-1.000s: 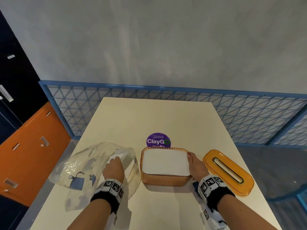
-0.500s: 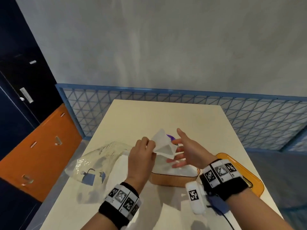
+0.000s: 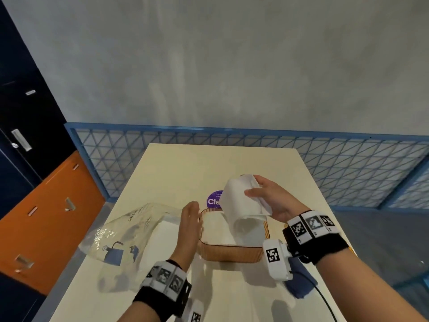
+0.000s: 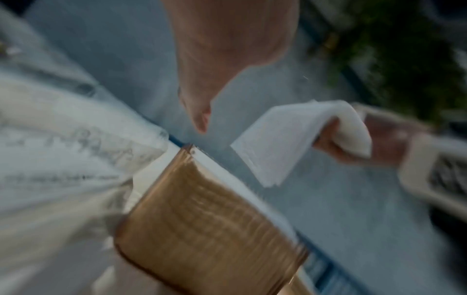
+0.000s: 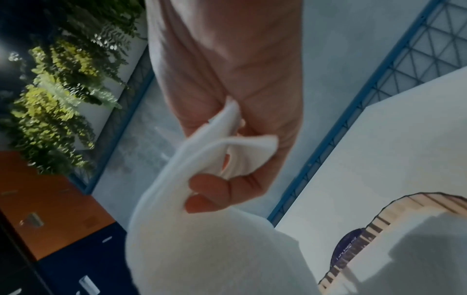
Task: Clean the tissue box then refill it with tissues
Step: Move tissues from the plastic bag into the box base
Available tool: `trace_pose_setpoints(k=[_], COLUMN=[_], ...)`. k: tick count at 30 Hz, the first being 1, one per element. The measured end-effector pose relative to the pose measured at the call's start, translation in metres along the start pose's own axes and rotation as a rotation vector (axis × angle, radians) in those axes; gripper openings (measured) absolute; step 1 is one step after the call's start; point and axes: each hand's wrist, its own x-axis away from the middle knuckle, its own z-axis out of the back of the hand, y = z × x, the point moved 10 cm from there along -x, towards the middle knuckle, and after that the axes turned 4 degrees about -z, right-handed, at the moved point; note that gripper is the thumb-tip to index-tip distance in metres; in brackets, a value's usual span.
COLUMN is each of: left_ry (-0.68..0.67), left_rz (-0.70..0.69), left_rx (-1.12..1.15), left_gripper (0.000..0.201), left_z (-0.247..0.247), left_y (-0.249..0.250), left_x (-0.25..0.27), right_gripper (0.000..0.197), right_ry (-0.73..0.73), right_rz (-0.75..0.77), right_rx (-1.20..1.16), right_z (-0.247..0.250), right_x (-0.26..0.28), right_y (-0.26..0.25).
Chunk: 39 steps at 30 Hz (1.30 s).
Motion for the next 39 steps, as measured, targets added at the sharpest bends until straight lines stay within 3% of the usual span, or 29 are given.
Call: trace_pose_setpoints(k=[2, 3, 5, 9, 13, 17, 20, 25, 28, 31, 33, 35, 39], left_ry=[-0.029, -0.072, -0.185, -0.274, -0.156, -0.118, -0.128, -0.071, -0.027, -0.018, -0.063, -0.107, -0.163], left_rz=[0.336, 0.434, 0.505, 0.434, 0.375, 0.348, 0.339, 0.261, 0.254, 0.288, 0.336, 0.367, 0.430], left_rx=[0.355, 0.455, 0.517, 0.501, 0.259, 0.015, -0.055, -0.132, -0.132, -0.152, -0.119, -0.064, 0.071], left_gripper=[0.040, 0.044, 0.046, 0.031, 0.029, 0.040, 0.041, 0.025, 0.023, 0.022, 0.029, 0.033, 0.035], left_z=[-0.009, -0.018, -0.032, -0.037, -0.018, -0.005, -0.008, -0.004, 0.005, 0.011, 0.005, -0.004, -0.022], left_y=[-0.026, -0.030, -0.026, -0.017, -0.031, -0.048, -0.053, -0.044, -0.042, -0.049, -0.054, -0.057, -0.056], left_x=[-0.002, 0.002, 0.009, 0.009, -0.002, -0.008, -0.007, -0.008, -0.010, -0.015, -0.016, -0.014, -0.004], right_gripper=[0.037, 0.038, 0.043, 0.045, 0.025, 0.026, 0.040, 0.040, 0.042, 0.041, 0.041, 0.037, 0.033], right_ry=[-0.081, -0.121, -0.182, -0.203, -0.016, 0.206, 0.279, 0.387, 0.494, 0.608, 0.577, 0.433, 0.041], right_rz=[0.007, 0.008, -0.002, -0.056, -0.196, -0.282, -0.286, -0.207, -0.083, 0.126, 0.279, 0.369, 0.351], right_rx=[-0.084, -0.125, -0.199, -0.245, -0.224, -0.165, -0.055, -0.042, 0.275, 0.534, 0.590, 0.502, 0.029], right_z=[-0.006, -0.009, -0.012, -0.009, 0.016, 0.052, 0.064, 0.076, 0.087, 0.085, 0.068, 0.047, 0.002], right_x=[-0.001, -0.001, -0.002, -0.008, -0.017, -0.025, -0.027, -0.031, -0.025, -0.005, 0.007, 0.014, 0.020], right_y=[-0.003, -0.004, 0.000, 0.018, 0.059, 0.098, 0.106, 0.105, 0.080, 0.025, -0.020, -0.055, -0.085])
